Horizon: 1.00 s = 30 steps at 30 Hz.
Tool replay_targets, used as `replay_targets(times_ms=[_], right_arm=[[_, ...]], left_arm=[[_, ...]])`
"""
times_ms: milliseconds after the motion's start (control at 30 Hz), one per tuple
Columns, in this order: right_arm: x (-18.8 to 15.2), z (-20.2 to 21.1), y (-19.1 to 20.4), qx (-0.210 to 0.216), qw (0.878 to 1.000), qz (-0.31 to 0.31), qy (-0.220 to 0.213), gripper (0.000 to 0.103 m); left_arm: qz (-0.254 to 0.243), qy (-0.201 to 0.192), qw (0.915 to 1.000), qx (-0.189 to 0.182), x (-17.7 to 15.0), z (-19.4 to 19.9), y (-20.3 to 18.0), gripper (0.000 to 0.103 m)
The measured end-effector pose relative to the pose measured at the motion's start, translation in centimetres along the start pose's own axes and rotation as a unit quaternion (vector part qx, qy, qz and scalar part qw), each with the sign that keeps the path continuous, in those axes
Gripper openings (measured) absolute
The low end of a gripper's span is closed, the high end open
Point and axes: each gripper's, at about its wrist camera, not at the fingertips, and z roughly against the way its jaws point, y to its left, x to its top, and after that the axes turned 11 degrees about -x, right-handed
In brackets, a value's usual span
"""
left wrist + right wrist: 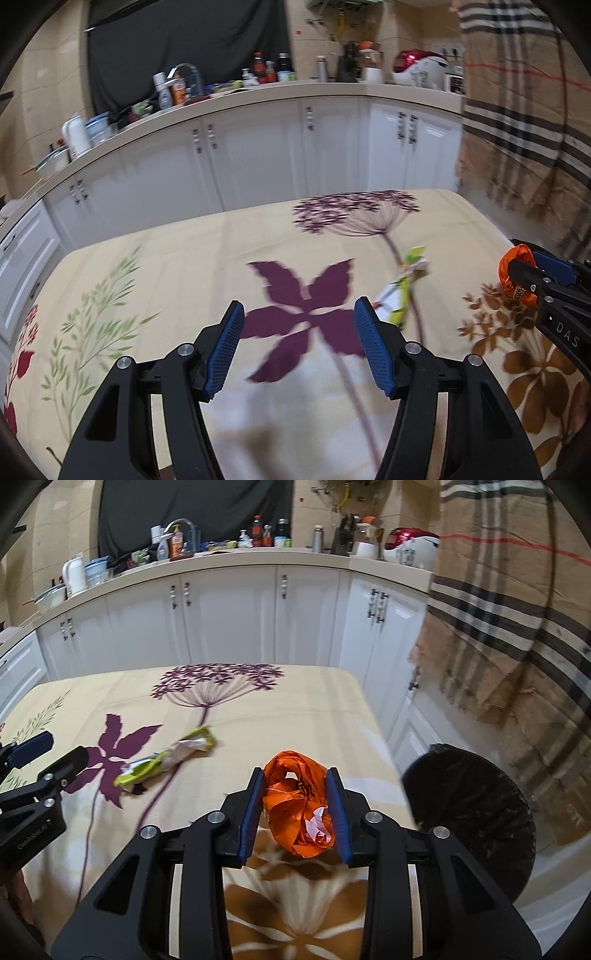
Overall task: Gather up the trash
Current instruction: 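Grasp the green-and-white wrapper with the left gripper, then carry the orange bag and green-and-white wrapper to the bin and open both grippers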
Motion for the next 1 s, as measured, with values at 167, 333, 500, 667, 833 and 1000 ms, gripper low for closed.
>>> replay_targets(times_ms=[167,333,500,667,833,1000], right_arm=[[-0.5,-0.2,-2.6,-0.012,1.0,-0.019,0.003,0.033],[-1.0,-0.4,-4.4,-0.019,0.999,-0.032,0.006,0.033],[-1.1,-0.6,-5.7,-0.02,0.999,-0.044,0.007,0.033],[-1.1,-0.6,-6.1,-0.018,0.999,-0.048,0.006,0.033],[-1.2,-0.4,-6.2,-0.017,0.999,-0.051,0.003,0.033],[-1.4,0.2,-6.6,-0.021,0.998,-0.055,-0.003,0.033]], left_arm=[[-0.025,0.018,0.9993,-0.022,1.0,-1.9,-2.2,0.061],[-0.039,0.049,0.9969,-0.046,1.3,-3.9,-3.2,0.058],[-0.053,0.083,0.9928,-0.068,1.2,-5.3,-4.1,0.04],[-0.066,0.092,0.9902,-0.082,1.0,-5.6,-4.8,0.019],[-0.069,0.085,0.99,-0.089,1.0,-5.3,-5.0,0.017],[-0.066,0.061,0.9922,-0.086,1.0,-3.9,-5.5,0.017]])
